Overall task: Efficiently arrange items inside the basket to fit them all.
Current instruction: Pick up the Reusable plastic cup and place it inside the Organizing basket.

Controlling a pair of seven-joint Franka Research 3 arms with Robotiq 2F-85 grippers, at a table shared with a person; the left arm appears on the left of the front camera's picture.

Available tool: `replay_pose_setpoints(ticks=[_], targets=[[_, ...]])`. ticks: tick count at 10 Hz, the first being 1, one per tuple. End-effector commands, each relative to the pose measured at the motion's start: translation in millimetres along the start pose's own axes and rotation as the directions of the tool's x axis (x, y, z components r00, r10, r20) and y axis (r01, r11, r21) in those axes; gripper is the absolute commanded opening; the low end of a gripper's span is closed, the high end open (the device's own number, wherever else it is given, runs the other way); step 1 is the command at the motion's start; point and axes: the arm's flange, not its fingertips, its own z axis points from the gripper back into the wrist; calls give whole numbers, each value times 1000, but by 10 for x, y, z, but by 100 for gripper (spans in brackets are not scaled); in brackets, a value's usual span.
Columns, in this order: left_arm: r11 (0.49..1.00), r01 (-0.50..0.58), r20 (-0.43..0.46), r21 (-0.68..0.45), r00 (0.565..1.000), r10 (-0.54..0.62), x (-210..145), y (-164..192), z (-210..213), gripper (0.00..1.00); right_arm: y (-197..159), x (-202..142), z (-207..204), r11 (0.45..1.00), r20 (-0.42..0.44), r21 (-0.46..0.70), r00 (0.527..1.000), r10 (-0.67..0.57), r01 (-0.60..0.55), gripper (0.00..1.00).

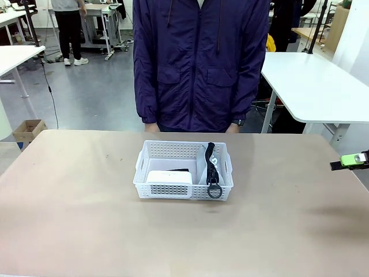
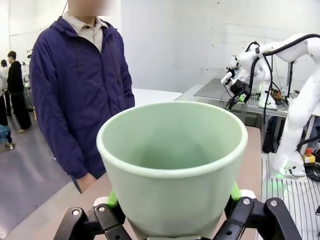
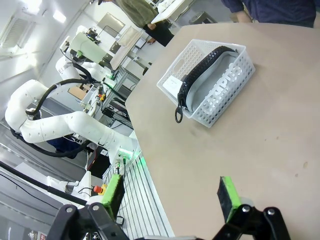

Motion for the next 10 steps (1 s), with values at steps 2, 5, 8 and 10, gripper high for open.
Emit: replay_pose_setpoints(ticks=[2,5,8,10], targets=[[992,71,-109,104,992,-60,-14,-143,-101,88,25,12,-9,1000,19,8,1000,1,-1,100],[969,143,-367,-203,906,-211,209,-126,-1532,88,25,12,-9,1000,19,8,1000,1,-1,100],[944,164,-587,-286,748,-308,118,-217,-2732,88,25,12,-9,1000,19,8,1000,1,-1,100],[935,169,-671,-312,657,-343,76,-289,-3330,88,25,12,-9,1000,19,8,1000,1,-1,100]])
